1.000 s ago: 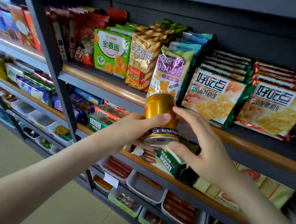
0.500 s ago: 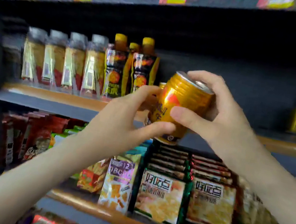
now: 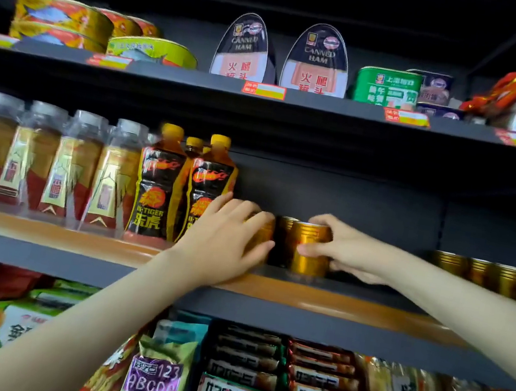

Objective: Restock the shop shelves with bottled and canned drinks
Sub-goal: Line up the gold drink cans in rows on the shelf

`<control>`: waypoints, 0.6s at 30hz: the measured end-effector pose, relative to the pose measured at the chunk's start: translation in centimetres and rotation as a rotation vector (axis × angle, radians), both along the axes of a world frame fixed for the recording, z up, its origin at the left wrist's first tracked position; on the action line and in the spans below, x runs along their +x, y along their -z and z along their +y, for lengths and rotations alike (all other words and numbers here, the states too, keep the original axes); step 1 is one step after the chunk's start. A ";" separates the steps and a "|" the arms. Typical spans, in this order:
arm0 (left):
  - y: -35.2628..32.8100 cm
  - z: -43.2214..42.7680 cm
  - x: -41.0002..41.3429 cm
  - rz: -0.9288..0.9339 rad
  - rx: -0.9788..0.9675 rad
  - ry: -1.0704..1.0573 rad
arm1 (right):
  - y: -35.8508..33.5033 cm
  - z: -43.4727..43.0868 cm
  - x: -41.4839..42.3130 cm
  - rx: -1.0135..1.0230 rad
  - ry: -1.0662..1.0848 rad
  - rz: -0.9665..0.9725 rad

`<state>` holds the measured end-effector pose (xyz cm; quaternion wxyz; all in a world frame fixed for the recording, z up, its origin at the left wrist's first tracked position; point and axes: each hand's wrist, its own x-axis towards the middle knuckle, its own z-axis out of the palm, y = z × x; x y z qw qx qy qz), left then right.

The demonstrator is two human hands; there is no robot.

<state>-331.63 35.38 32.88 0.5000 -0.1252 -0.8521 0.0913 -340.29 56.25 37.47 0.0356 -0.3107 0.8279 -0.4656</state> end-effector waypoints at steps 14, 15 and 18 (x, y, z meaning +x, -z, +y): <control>0.5 -0.3 -0.4 0.006 0.017 0.054 | -0.8 -1.3 -4.3 0.537 0.100 0.640; 0.4 -0.3 -0.4 0.004 0.013 0.057 | -0.7 -1.2 -4.3 0.533 0.104 0.640; 0.5 -0.3 -0.6 0.024 -0.009 0.057 | -0.2 -0.9 -4.1 0.529 0.127 0.645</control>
